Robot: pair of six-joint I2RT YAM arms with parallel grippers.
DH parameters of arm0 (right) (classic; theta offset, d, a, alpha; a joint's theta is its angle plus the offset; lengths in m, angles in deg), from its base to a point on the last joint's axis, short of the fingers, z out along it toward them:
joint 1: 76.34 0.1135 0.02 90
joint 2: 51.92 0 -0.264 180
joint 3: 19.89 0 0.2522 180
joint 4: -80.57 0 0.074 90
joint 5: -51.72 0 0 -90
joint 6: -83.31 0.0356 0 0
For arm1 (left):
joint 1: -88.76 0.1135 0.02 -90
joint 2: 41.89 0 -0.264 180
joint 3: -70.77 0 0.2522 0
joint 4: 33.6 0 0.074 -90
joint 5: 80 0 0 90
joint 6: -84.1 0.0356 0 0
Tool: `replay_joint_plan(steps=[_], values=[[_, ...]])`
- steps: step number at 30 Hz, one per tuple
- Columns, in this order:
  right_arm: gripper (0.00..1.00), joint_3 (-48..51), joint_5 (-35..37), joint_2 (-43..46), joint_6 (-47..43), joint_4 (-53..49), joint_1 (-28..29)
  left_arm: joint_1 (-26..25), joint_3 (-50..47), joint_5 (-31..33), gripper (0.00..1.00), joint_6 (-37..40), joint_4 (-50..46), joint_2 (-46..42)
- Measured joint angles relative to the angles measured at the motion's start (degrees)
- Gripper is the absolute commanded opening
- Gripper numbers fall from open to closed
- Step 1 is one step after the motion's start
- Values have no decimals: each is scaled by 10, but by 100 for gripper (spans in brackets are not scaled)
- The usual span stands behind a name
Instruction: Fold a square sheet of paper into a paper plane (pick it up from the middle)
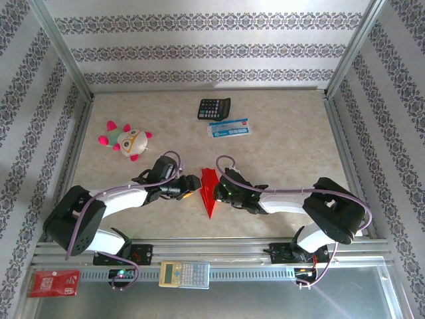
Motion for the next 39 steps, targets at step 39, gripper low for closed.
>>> replay_joint_plan(steps=[39], values=[[0,15,-2,-9,14,27,-8,-26,30,24,40,30,22,51]])
